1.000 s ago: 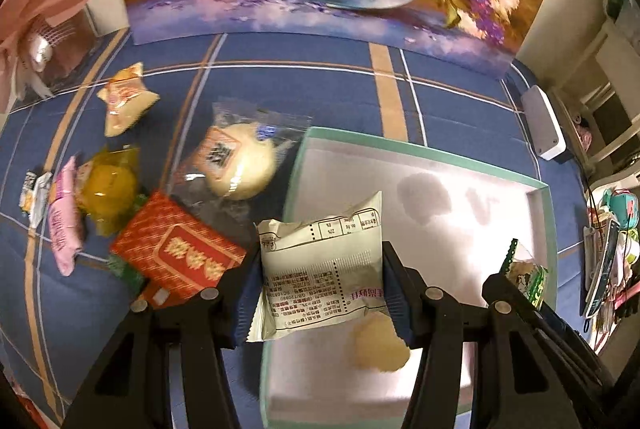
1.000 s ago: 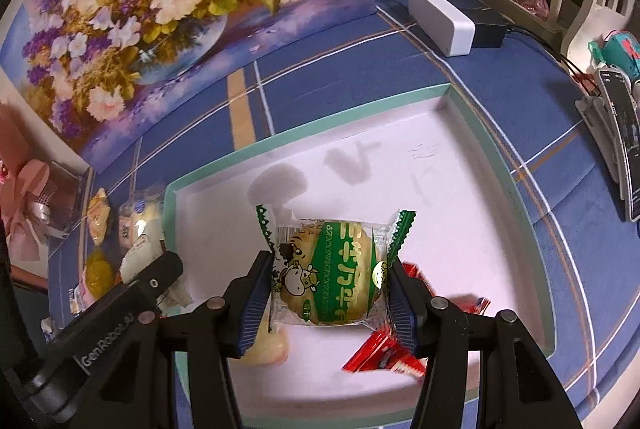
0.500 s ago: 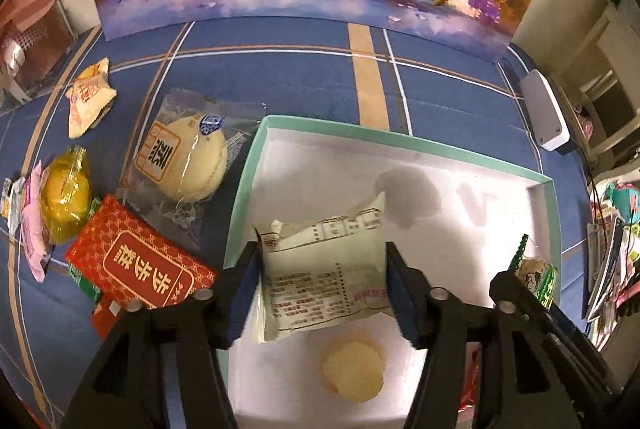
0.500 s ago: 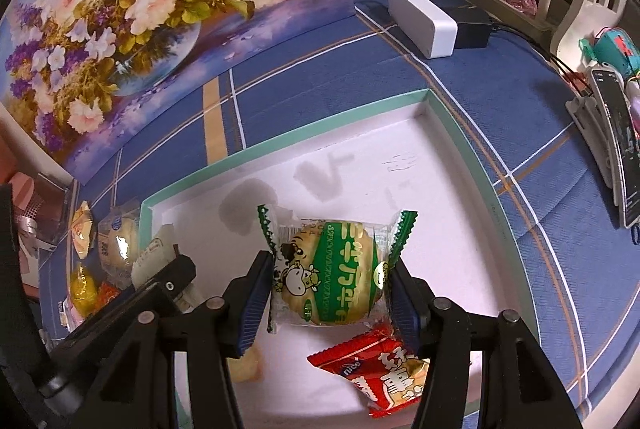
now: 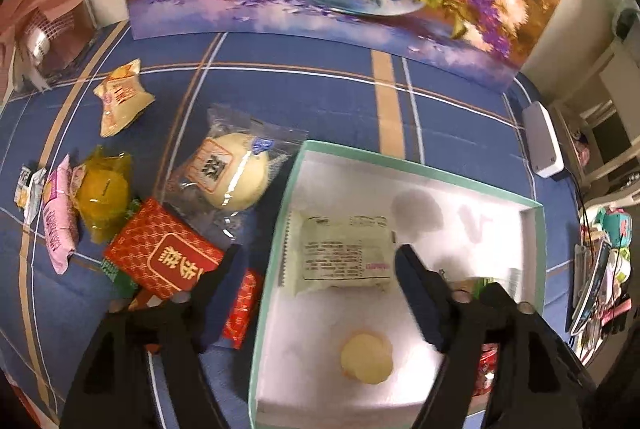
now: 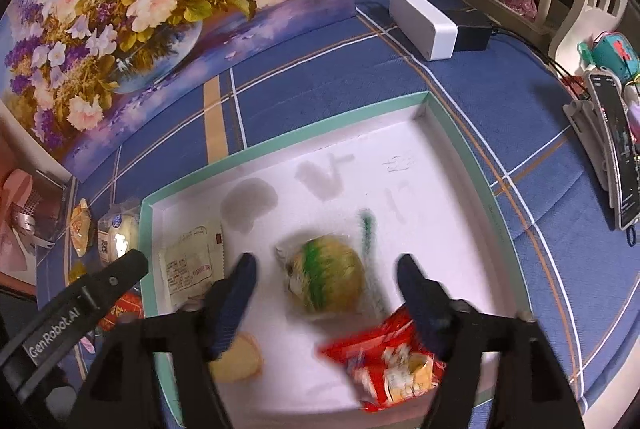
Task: Organize snacks
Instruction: 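Carry both packets into the white tray and open both grippers to release, then withdraw both open grippers from the tray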
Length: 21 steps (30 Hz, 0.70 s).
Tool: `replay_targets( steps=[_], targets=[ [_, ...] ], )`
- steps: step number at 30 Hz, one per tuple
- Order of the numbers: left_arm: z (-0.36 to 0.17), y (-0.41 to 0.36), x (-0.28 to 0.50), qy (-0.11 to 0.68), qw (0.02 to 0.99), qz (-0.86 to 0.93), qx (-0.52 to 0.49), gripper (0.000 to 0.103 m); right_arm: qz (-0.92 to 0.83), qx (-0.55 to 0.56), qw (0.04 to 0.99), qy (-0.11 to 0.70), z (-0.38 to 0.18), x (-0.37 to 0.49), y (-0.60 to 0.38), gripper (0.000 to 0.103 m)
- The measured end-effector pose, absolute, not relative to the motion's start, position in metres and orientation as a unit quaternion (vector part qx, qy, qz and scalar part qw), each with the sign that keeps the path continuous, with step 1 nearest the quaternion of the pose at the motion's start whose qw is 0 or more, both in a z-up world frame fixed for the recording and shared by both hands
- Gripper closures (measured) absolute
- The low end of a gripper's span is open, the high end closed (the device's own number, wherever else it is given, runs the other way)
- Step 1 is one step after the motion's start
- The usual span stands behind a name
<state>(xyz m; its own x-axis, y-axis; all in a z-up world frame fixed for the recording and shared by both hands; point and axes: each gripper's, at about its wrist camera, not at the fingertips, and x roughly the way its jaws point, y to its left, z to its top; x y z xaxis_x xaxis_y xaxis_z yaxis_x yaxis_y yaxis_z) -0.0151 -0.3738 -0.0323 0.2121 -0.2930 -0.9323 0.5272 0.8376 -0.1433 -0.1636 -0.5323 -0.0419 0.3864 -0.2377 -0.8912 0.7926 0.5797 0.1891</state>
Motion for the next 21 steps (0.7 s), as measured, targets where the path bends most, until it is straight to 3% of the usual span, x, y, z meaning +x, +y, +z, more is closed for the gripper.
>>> replay_targets(
  steps=[9, 11, 13, 18, 21],
  targets=[
    [-0.046, -0.359, -0.001, 0.586, 0.772, -0.224, 0.099, 0.02, -0.341, 0.308, 0.764, 0.453, -0.047, -0.164, -0.532, 0.017],
    [-0.048, -0.357, 0.001, 0.589, 0.773, -0.214, 0.101, 0.018, -0.343, 0.306, 0.762, 0.456, -0.048, -0.164, -0.532, 0.012],
    [-0.051, -0.355, 0.003, 0.589, 0.775, -0.206, 0.103, 0.017, -0.343, 0.304, 0.762, 0.458, -0.05, -0.163, -0.531, 0.0],
    [-0.053, -0.35, 0.006, 0.586, 0.78, -0.193, 0.1, 0.007, -0.339, 0.305, 0.766, 0.453, -0.049, -0.163, -0.531, 0.0],
    [-0.054, -0.35, 0.006, 0.588, 0.779, -0.195, 0.097, 0.007, -0.341, 0.299, 0.767, 0.454, -0.049, -0.162, -0.53, 0.0]
  ],
)
